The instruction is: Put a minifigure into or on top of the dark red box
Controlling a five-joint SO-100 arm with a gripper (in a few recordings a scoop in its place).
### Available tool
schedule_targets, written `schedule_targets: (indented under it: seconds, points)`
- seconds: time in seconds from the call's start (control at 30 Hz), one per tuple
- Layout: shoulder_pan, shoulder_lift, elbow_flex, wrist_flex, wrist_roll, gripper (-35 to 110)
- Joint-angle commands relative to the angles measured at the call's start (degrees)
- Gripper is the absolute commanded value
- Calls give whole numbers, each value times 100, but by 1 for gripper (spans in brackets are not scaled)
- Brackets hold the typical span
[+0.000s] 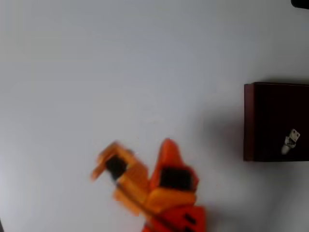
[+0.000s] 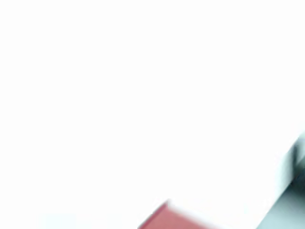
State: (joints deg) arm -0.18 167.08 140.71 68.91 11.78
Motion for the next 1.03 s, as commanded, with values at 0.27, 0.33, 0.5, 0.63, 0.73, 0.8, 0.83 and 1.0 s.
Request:
schedule_targets:
  seconds: [0.27,0.33,0.5,0.63,0.73,0.8,0.83,1.0]
  points:
    - [-2848,2505,1046,1775,-747,0]
    - [-3103,2514,1485,1573,-932,0]
    - [-3612,2769,2197,1336,-1028,0]
    - [-3691,2839,2804,879,-712,0]
    - [-3674,2830,3006,958,-686,0]
    - [-3744,2839,3243,879,-721,0]
    - [-3814,2848,3243,879,-756,0]
    - [-3946,2839,3243,853,-1125,0]
